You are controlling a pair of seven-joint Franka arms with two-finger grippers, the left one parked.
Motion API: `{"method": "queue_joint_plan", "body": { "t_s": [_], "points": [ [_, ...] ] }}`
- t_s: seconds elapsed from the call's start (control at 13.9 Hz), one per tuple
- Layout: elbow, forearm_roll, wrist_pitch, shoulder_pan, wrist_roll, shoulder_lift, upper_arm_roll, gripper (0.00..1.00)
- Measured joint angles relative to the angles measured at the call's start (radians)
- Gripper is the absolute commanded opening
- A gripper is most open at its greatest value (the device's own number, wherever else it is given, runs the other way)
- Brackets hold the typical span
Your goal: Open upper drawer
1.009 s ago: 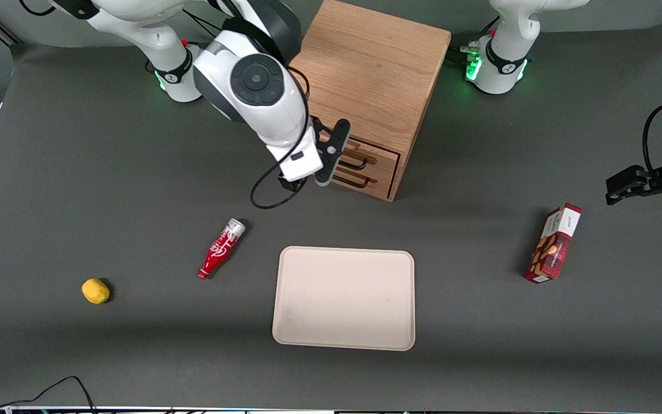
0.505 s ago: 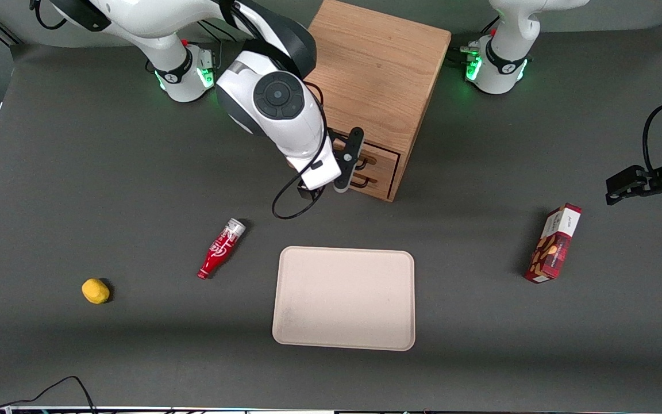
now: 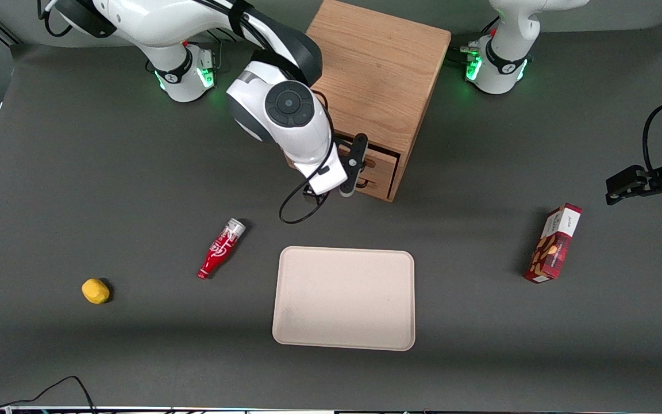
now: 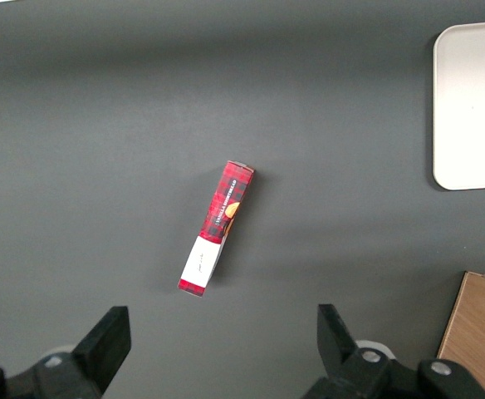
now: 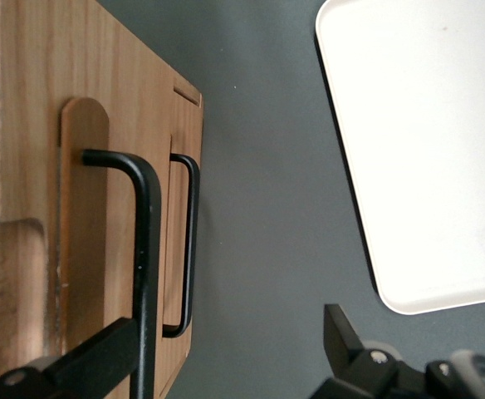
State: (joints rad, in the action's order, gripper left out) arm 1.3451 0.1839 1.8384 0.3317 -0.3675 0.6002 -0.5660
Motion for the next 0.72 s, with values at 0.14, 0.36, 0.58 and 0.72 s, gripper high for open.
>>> {"method": "queue_joint_plan", "body": {
  "t_s": [0.14, 0.36, 0.58, 0.72],
  "points": [
    [0.0, 0.004, 0.001, 0.0, 0.0, 0.003, -0.005, 1.0],
    [-0.008, 0.007, 0.001, 0.0, 0.0, 0.003, -0.02, 1.0],
    [-0.012, 0.009, 0.0, -0.001, 0.0, 0.003, -0.028, 1.0],
    [-0.01, 0.023, -0.002, -0.002, -0.009, 0.005, -0.028, 1.0]
  ]
}}
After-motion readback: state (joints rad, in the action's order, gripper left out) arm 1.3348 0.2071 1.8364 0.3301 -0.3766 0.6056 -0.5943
